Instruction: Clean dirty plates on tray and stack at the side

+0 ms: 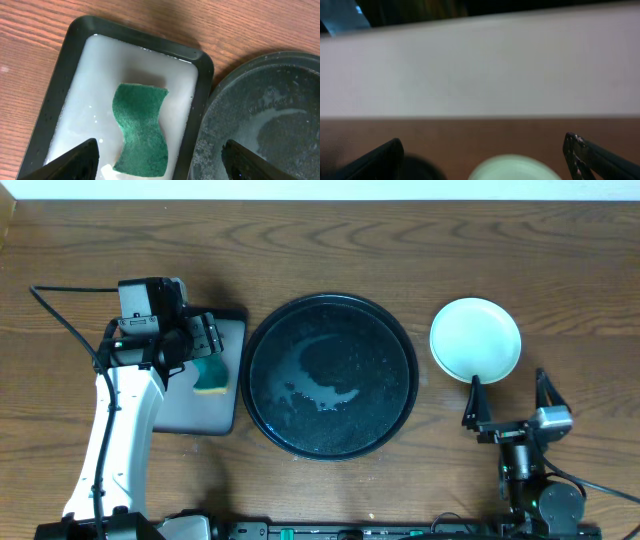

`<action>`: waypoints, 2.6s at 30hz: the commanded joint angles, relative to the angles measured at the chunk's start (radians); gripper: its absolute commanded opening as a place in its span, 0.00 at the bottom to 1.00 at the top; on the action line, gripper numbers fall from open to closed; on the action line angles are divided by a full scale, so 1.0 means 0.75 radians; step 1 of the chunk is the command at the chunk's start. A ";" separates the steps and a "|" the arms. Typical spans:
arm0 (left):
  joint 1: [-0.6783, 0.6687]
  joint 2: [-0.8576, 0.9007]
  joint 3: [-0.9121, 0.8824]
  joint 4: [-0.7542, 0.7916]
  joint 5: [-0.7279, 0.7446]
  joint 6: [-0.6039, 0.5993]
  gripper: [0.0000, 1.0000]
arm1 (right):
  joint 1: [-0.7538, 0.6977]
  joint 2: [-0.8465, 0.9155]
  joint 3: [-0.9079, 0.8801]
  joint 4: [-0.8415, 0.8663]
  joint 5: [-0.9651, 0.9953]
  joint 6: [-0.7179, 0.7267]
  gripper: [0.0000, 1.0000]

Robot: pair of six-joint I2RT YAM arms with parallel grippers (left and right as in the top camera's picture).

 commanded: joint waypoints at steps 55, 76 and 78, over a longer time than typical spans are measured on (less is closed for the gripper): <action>-0.003 -0.386 -0.002 -0.008 0.008 -0.011 0.80 | -0.007 -0.011 -0.012 -0.312 0.025 -0.158 0.99; -0.005 -1.265 -0.060 -0.272 -0.022 0.010 0.80 | -0.007 -0.011 -0.012 -0.312 0.025 -0.158 0.99; -0.005 -1.371 -0.112 -0.329 -0.022 0.010 0.80 | -0.007 -0.011 -0.012 -0.312 0.025 -0.158 0.99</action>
